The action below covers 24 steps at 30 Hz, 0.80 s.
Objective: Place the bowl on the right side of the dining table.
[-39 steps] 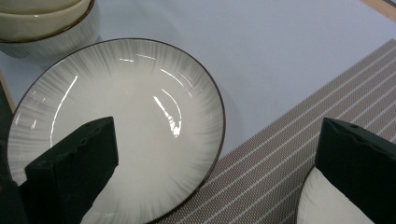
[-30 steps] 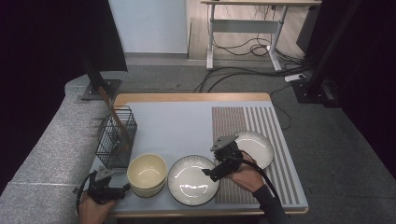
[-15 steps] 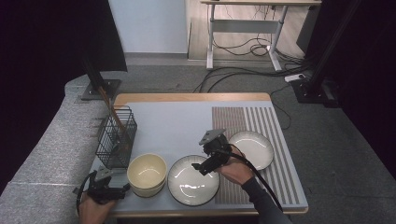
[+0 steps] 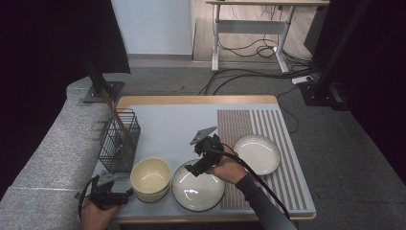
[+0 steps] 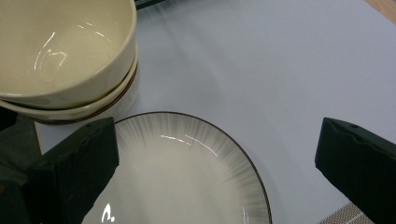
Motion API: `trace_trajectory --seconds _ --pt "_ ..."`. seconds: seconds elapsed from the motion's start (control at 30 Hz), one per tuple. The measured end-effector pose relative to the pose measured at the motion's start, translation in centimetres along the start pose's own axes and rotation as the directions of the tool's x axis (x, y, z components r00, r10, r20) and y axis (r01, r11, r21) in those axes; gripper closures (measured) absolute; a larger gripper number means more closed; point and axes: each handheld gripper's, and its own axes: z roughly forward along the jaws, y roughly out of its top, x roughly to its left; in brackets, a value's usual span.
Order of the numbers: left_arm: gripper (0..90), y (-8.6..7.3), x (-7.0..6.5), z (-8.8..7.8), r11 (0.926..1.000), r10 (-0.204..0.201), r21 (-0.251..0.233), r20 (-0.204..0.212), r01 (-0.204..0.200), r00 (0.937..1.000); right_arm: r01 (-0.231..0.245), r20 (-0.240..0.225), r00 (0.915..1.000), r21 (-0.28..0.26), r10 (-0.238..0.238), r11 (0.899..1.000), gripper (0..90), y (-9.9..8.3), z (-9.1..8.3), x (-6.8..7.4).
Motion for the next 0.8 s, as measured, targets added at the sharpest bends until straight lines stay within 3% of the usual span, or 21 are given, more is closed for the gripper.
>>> trace_trajectory --seconds 0.33,0.8 --pt "0.2 0.0 0.0 0.0 1.0 0.0 0.0 0.0 0.0 1.0 0.051 -0.018 0.9985 -0.007 -0.051 0.999 0.9 2.0 0.9 1.1" --pt "0.2 0.0 0.0 0.0 1.0 0.0 0.0 0.001 0.0 1.0 0.093 -0.02 0.9956 0.031 -0.092 0.995 13.1 4.8 3.2 2.6"
